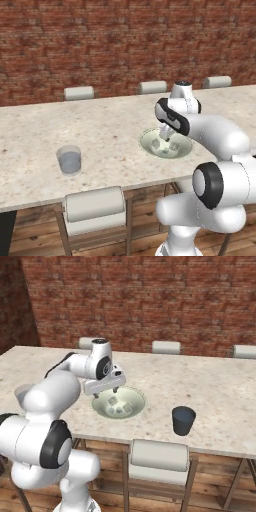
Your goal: There are four ice cubes in the ice bowl. Place two ice cubes in each glass of water.
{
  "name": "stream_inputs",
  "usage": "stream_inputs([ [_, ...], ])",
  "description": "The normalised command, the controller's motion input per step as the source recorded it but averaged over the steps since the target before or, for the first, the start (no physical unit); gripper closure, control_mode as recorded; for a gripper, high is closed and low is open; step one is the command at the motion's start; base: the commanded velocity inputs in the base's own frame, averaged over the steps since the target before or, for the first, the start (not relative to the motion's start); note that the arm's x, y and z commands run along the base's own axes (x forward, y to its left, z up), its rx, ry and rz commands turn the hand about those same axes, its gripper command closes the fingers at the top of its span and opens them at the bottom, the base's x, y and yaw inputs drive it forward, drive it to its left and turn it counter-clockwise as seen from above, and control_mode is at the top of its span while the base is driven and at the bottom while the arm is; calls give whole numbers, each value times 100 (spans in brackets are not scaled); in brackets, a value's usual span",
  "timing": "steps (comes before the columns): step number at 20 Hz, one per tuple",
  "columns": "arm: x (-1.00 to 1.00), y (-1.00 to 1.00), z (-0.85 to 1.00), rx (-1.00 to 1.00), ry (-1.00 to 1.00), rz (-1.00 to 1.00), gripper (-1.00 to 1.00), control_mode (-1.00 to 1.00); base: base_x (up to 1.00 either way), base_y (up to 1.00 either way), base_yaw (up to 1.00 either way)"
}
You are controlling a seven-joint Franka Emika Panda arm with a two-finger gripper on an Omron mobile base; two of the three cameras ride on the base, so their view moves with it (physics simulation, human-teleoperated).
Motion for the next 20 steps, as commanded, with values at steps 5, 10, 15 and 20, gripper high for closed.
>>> stream_inputs([
  [5, 12, 0, -8, 0, 2, 0, -100, -100, 0, 0, 0],
  [10, 2, 0, -19, 0, 0, 0, -100, -100, 0, 0, 0],
  [15, 0, 0, -29, 0, 0, 1, -100, -100, 0, 0, 0],
  [20, 0, 0, -30, 0, 0, 3, -100, -100, 0, 0, 0],
])
